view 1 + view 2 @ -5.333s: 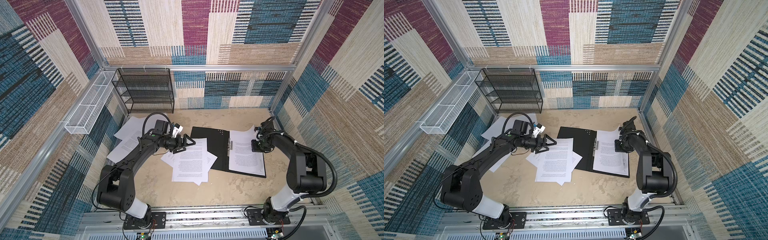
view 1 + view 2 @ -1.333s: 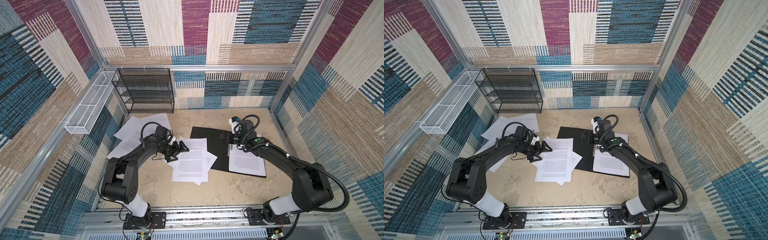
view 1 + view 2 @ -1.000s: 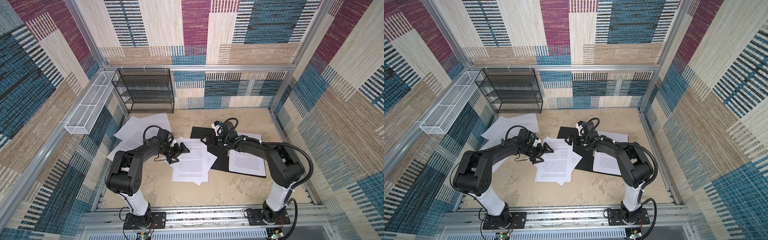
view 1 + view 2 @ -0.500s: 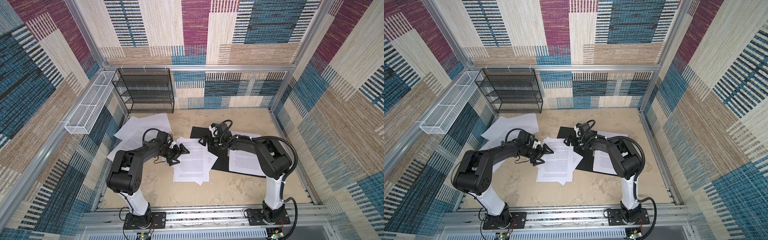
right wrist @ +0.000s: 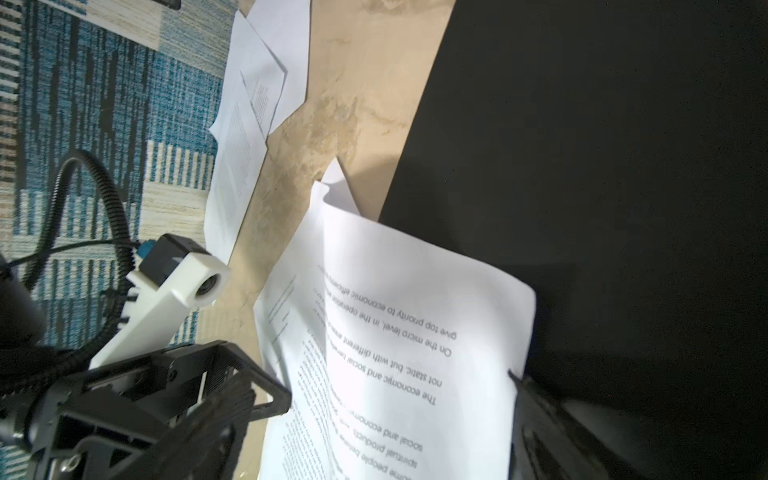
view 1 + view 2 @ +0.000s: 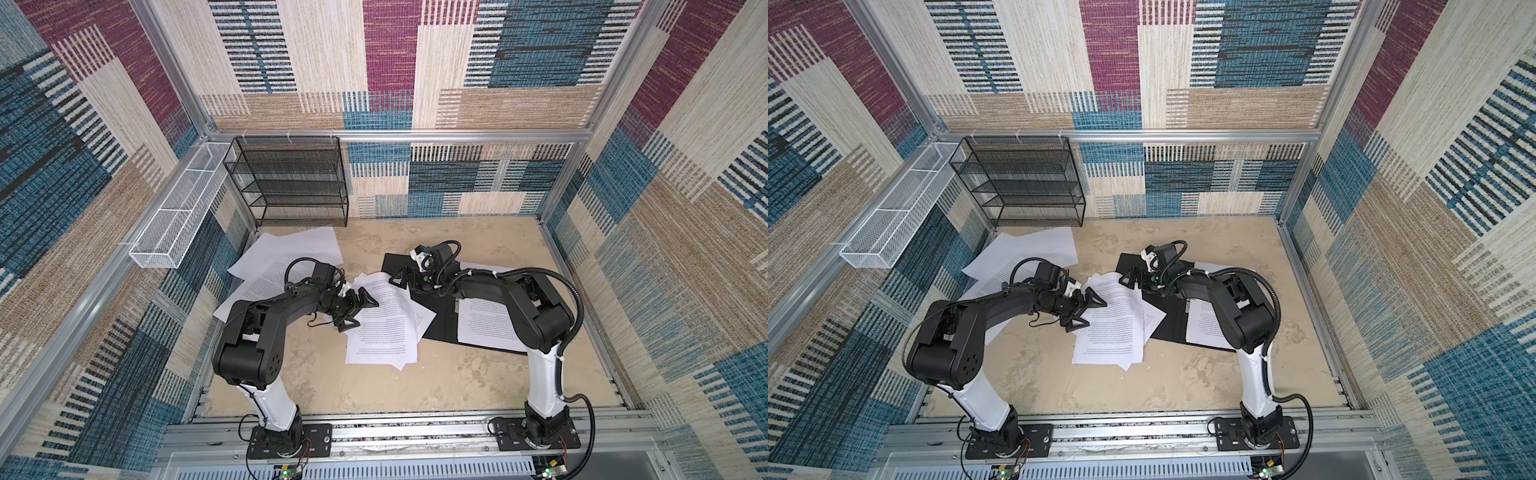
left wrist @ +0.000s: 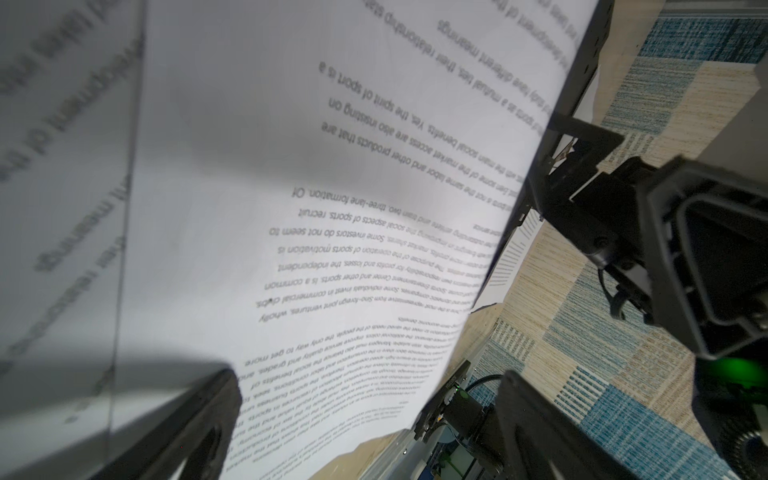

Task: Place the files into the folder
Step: 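Move the right gripper to the text pile and grasp the top page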

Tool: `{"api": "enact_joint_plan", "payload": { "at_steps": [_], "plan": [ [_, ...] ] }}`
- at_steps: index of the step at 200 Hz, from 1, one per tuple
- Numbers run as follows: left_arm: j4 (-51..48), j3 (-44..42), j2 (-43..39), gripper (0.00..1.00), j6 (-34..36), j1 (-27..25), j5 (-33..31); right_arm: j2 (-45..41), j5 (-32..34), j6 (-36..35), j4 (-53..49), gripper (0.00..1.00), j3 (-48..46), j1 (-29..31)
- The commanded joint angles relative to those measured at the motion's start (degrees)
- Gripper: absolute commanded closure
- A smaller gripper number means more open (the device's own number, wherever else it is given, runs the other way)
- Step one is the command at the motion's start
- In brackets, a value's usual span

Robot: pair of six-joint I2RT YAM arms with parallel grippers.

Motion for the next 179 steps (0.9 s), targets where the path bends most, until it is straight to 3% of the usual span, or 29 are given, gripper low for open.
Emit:
{"api": "enact_joint_plan", "payload": {
  "at_steps": [1,47,87,151,179],
  "plan": [
    [-4.38,-1.01,1.09,0.01,-1.38,0.06,-7.70,-1.34,-4.67,3.25,2.80,0.04,-1.63,0.12],
    [-4.55,-1.39,1.22,0.01,-1.79,0.54,-10.17,-4.66,-6.57,4.39,3.76,0.03,-3.67,0.01],
    [-4.59,-1.49,1.01,0.01,-1.78,1.02,-10.28,-5.73,-10.63,13.63,10.18,0.03,-9.70,0.19],
    [-3.86,-2.18,1.43,0.01,-2.19,1.73,-9.66,-11.56,-7.14,15.81,12.38,0.03,-15.47,2.15],
    [-3.63,-2.51,1.17,0.01,-2.13,2.12,-9.20,-10.19,-4.02,21.00,16.93,0.14,-17.18,3.55]
  ]
}}
